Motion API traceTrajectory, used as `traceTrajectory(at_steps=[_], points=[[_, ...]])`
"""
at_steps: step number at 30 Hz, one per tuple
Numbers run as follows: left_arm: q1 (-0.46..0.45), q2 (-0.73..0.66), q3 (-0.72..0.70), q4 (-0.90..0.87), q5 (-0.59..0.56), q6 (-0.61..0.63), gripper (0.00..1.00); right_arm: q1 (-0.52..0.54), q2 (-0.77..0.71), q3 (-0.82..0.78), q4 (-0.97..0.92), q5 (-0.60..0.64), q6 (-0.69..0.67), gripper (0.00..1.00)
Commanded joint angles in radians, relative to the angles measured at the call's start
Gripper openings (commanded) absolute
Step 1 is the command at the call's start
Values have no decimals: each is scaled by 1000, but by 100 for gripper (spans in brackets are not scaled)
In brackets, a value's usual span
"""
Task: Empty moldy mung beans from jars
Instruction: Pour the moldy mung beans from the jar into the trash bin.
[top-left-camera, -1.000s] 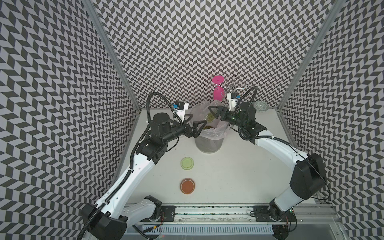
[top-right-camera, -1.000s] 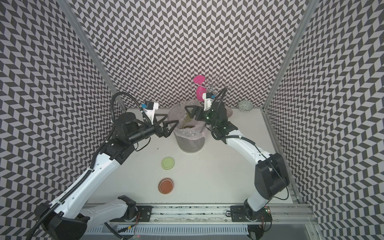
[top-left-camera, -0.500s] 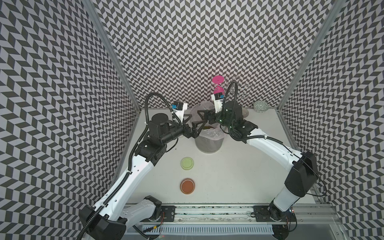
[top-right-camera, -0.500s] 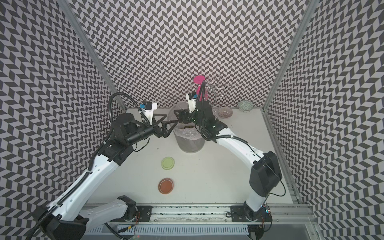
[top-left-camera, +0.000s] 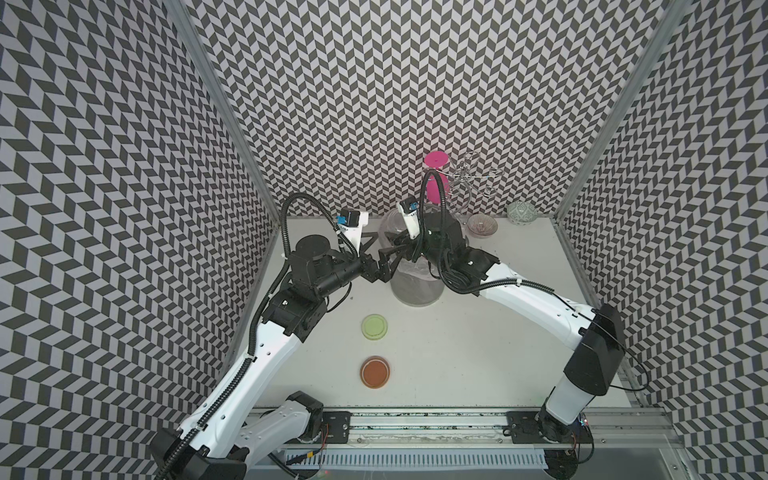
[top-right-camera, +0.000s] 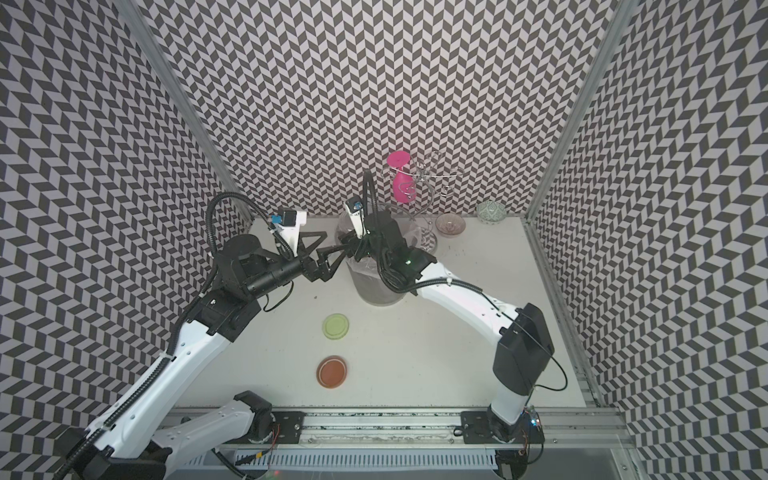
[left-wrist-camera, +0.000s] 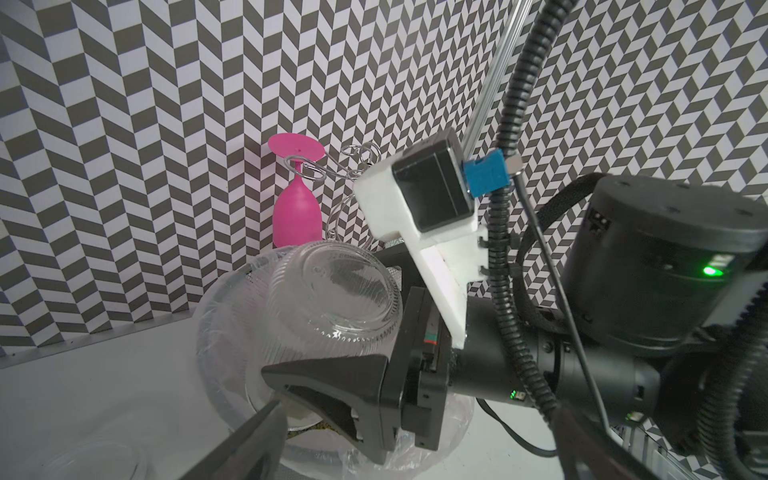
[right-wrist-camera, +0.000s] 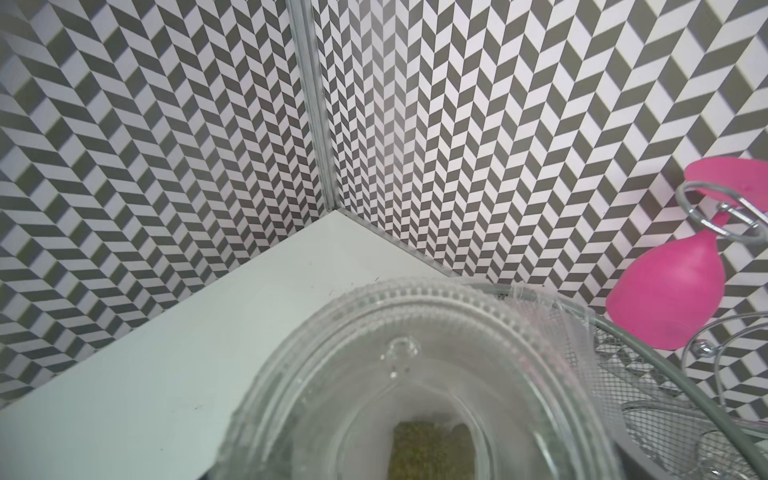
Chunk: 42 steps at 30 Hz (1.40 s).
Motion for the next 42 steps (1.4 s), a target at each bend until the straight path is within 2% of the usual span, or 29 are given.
traceTrajectory(at_steps=[1,11,19,28,37,42], points=[[7,-17,-14,10,-15,-5,100,22,-15,51,85,146,-99,65],[6,-85,-52,41,-75,-49,100,73,4,97,72,323,-231,65],[6,-152,-68,-8,-142,-55,99,98,9,141,83,391,-284,66],[6,-175,-63,-75,-142,-72,100,87,-14,213,-39,284,-150,66],[7,-182,-114,-89,-150,-87,100,-6,16,235,-128,32,-7,66],[7,-157,-113,-74,-135,-67,100,-14,77,333,-213,39,-32,66]])
